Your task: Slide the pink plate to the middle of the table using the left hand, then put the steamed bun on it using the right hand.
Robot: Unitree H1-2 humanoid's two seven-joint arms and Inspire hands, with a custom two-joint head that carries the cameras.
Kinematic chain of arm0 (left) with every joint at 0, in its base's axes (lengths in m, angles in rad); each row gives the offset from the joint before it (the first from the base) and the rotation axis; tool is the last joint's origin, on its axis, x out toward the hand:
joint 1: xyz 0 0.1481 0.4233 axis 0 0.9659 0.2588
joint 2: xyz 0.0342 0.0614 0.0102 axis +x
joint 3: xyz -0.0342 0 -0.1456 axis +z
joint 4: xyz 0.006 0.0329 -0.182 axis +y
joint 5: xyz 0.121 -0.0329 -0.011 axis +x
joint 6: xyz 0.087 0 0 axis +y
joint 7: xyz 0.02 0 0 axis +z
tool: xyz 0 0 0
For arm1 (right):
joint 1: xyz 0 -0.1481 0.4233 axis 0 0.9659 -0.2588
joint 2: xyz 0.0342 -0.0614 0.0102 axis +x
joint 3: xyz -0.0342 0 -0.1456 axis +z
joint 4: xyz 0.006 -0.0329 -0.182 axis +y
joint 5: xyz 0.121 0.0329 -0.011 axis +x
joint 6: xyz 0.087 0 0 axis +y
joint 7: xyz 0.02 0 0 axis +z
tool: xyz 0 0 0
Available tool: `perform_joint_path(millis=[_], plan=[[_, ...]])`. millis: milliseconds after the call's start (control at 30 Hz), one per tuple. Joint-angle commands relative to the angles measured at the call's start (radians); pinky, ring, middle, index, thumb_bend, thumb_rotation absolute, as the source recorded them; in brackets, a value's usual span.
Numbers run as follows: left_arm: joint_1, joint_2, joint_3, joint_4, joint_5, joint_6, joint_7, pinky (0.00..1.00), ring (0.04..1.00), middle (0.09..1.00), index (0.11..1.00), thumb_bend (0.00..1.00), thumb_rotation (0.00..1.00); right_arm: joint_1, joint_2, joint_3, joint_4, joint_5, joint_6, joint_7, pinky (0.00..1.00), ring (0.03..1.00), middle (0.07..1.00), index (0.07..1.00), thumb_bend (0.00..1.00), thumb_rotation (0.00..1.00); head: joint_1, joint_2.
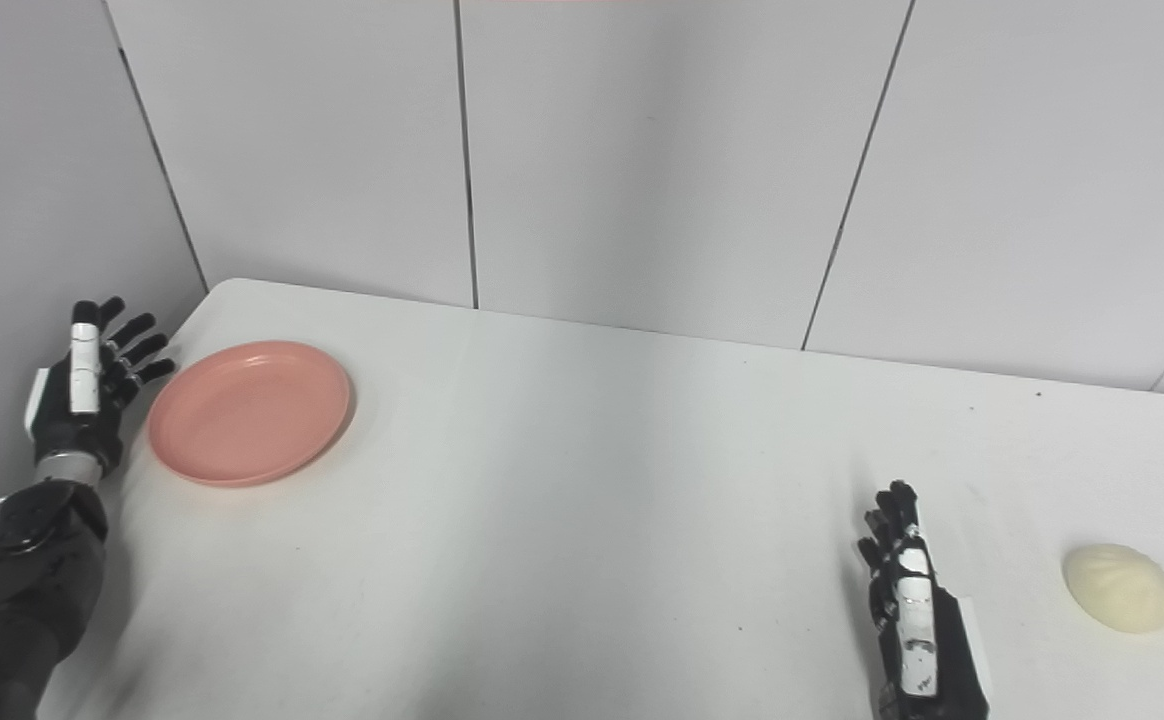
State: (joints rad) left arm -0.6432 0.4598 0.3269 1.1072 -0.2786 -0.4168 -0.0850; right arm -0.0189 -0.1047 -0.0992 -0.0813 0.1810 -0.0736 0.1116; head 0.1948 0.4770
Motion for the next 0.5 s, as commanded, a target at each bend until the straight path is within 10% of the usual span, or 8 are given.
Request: perform_joint_path(millis=[0,467], plan=[[-0.025,0.029,-0.011,0.024,0.017,-0.016,0.011,0.70,0.787,0.837,0.879,0.94,0.90,0.007,0.007,-0.002,-0.018,0.000,-0.046,-0.004,1.00,1.000,0.995,1.000,0.75,1.00,-0.001,0.003],[-0.006,0.008,-0.010,0.017,-0.010,-0.030,-0.038,0.66,0.781,0.819,0.883,0.91,0.87,0.010,0.008,-0.002,-0.024,-0.010,-0.046,-0.008,1.00,1.000,0.991,1.000,0.75,1.00,-0.014,0.003]])
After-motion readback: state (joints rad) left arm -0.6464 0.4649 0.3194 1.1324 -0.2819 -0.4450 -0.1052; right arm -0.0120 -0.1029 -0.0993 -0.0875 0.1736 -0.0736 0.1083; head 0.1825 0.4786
